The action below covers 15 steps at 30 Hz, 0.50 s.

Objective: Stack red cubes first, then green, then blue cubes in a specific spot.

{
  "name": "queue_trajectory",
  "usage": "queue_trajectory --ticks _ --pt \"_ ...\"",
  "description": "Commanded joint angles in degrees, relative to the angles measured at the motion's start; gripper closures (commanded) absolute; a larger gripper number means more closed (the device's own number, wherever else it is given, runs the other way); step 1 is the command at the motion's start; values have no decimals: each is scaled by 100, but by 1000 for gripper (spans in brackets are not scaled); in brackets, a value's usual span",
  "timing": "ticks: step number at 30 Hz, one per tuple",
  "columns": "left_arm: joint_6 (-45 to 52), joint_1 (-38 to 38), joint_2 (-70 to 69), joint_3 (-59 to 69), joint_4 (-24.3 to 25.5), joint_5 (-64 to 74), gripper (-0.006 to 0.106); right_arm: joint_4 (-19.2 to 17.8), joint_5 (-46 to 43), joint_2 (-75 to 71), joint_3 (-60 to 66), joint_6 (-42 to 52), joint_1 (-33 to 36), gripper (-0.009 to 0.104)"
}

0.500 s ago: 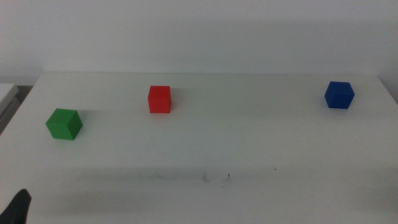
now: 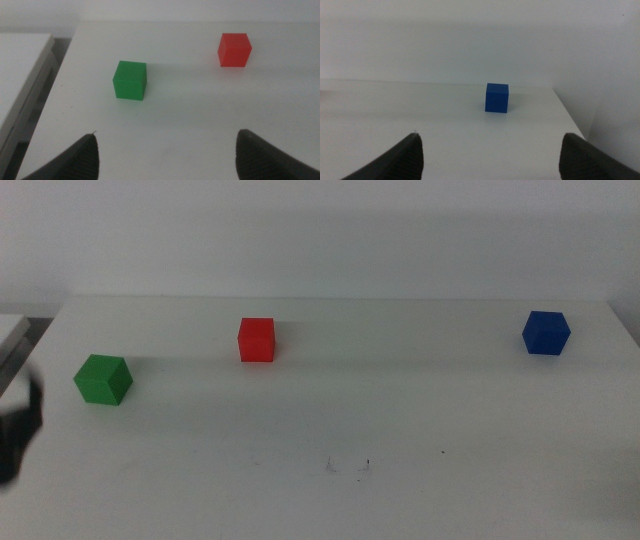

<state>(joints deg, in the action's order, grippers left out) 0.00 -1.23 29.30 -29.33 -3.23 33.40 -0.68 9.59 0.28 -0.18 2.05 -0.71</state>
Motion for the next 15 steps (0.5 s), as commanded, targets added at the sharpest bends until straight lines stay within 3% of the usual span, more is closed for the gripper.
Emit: queue_trajectory --ticks 1,7,15 --pt "-196 1 936 -891 -18 592 7 -49 -46 -28 18 33 17 2" --pt "-499 -59 3404 -2809 -239 1255 7 -49 -46 -28 18 33 17 2" --pt "-1024 -979 6284 -5307 -10 1711 7 -49 -46 -28 18 33 17 2"
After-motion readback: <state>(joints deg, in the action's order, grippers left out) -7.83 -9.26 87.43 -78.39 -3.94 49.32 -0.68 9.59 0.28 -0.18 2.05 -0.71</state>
